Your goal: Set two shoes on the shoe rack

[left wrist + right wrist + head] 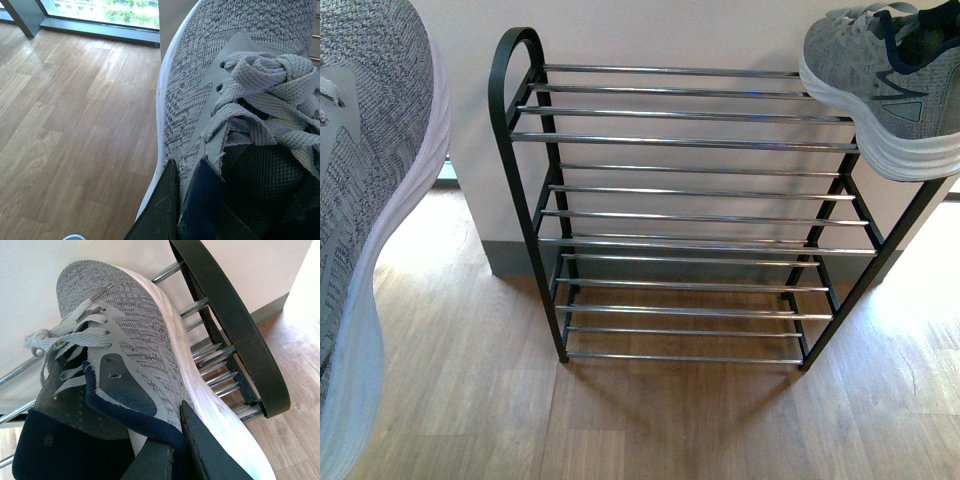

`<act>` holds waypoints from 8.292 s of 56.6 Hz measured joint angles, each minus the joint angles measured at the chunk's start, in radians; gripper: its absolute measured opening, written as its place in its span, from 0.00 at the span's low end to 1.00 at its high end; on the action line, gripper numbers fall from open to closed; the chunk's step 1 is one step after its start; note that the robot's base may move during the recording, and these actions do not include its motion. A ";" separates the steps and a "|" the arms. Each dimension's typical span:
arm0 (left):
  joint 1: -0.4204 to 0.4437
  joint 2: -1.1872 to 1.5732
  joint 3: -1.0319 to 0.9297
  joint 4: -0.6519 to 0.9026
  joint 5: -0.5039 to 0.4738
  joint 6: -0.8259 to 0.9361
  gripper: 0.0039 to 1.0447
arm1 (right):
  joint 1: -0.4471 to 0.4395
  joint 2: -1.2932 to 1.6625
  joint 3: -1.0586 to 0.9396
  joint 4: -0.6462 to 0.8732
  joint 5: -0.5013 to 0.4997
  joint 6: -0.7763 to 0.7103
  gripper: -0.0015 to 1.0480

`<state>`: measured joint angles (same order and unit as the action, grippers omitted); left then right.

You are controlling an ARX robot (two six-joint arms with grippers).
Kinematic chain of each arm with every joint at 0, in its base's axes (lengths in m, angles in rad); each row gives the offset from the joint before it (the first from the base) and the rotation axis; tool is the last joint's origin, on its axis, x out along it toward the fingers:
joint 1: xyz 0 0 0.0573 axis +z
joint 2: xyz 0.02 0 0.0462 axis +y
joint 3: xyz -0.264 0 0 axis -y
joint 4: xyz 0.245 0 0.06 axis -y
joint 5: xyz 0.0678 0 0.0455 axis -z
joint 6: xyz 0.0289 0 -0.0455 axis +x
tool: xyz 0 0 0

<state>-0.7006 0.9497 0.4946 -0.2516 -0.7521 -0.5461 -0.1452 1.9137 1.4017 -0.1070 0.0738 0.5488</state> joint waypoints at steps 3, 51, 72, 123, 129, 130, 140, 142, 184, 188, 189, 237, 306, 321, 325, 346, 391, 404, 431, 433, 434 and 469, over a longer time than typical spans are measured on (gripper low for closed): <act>0.000 0.000 0.000 0.000 0.000 0.000 0.01 | -0.001 0.004 0.006 -0.001 -0.002 -0.005 0.01; 0.000 0.000 0.000 0.000 0.000 0.000 0.01 | -0.112 -0.499 -0.401 0.230 -0.319 -0.213 0.91; 0.000 0.000 0.000 0.000 0.000 0.000 0.01 | -0.271 -1.016 -0.831 0.317 -0.593 -0.351 0.91; 0.000 0.000 0.000 0.000 0.000 0.000 0.01 | -0.086 -1.427 -1.233 0.420 -0.294 -0.538 0.12; 0.000 0.000 0.000 0.000 0.000 0.000 0.01 | -0.048 -1.466 -1.262 0.409 -0.257 -0.542 0.01; 0.000 0.000 0.000 0.000 0.000 0.000 0.01 | -0.044 -1.470 -1.265 0.408 -0.254 -0.541 0.01; 0.000 0.000 0.000 0.000 0.000 0.000 0.01 | 0.011 -1.536 -1.305 0.382 -0.201 -0.544 0.01; 0.000 0.000 0.000 0.000 0.000 0.000 0.01 | 0.025 -1.551 -1.313 0.376 -0.183 -0.544 0.01; 0.000 0.000 0.000 0.000 0.000 0.000 0.01 | 0.142 -1.905 -1.381 0.113 -0.073 -0.545 0.01; 0.000 0.000 0.000 0.000 0.000 0.000 0.01 | 0.142 -1.905 -1.381 0.110 -0.073 -0.545 0.01; 0.000 0.000 0.000 0.000 0.001 0.000 0.01 | 0.142 -1.905 -1.381 0.110 -0.074 -0.545 0.01; 0.000 -0.001 0.000 0.000 -0.003 0.000 0.01 | 0.142 -1.908 -1.381 0.110 -0.074 -0.546 0.87; 0.019 0.718 0.662 0.161 0.358 -0.279 0.01 | 0.143 -1.909 -1.381 0.108 -0.073 -0.546 0.91; 0.134 0.921 0.840 0.096 0.417 -0.157 0.01 | 0.143 -1.909 -1.381 0.108 -0.073 -0.546 0.91; 0.145 0.951 0.880 0.077 0.443 -0.111 0.01 | 0.143 -1.909 -1.381 0.108 -0.073 -0.546 0.91; 0.134 1.098 1.030 0.007 0.557 -0.003 0.01 | 0.143 -1.909 -1.381 0.108 -0.073 -0.546 0.91; 0.149 1.251 1.299 -0.083 0.580 0.006 0.01 | 0.143 -1.909 -1.381 0.108 -0.073 -0.546 0.91; 0.145 1.278 1.332 -0.095 0.569 -0.032 0.01 | 0.143 -1.909 -1.381 0.108 -0.074 -0.546 0.91; 0.118 1.262 1.310 -0.045 0.556 -0.083 0.44 | 0.143 -1.909 -1.381 0.108 -0.073 -0.546 0.91; 0.114 1.251 1.297 -0.038 0.545 -0.090 0.53 | 0.143 -1.909 -1.381 0.108 -0.073 -0.546 0.91; 0.113 1.244 1.291 -0.034 0.540 -0.092 0.56 | 0.143 -1.909 -1.381 0.108 -0.073 -0.546 0.91; 0.048 0.818 0.845 0.222 0.262 -0.023 0.91 | 0.143 -1.909 -1.381 0.108 -0.073 -0.546 0.91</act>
<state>-0.6529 1.7679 1.3392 -0.0296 -0.4900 -0.5690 -0.0017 0.0048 0.0212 0.0010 0.0006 0.0029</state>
